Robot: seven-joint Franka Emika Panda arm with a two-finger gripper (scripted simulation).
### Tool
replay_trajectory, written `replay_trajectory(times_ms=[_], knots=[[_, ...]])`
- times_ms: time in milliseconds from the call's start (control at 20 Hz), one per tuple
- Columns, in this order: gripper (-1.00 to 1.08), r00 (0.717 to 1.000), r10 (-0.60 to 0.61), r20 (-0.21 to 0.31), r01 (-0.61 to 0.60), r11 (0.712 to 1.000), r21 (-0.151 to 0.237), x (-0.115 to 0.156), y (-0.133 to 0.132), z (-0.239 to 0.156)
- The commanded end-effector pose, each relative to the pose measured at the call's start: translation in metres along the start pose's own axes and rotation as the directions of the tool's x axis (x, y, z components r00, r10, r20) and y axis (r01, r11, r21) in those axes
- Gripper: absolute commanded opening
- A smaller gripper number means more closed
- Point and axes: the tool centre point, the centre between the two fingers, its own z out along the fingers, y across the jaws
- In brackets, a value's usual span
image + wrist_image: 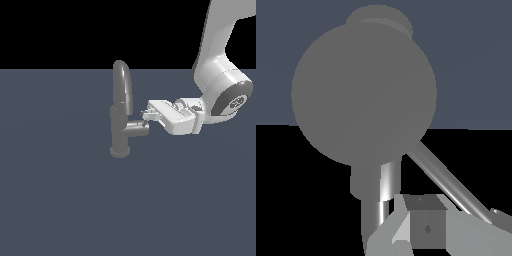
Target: Turn on the faucet by rotating a designated handle.
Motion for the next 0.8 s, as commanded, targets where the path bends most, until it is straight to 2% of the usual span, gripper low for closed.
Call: replay_trajectory(times_ms=[0, 200, 250, 750], knots=[[-1.00, 1.000, 0.023, 0.008, -0.023, 1.000, -0.001, 0.012, 0.018, -0.002], [-1.00, 1.000, 0.024, 0.009, -0.024, 1.000, -0.001, 0.018, 0.030, -0.002], [-1.00, 1.000, 0.000, 0.003, 0.000, 1.000, -0.004, 0.008, 0.018, 0.000], [-1.00, 1.000, 0.023, 0.009, -0.023, 1.000, -0.001, 0.071, 0.042, -0.001]])
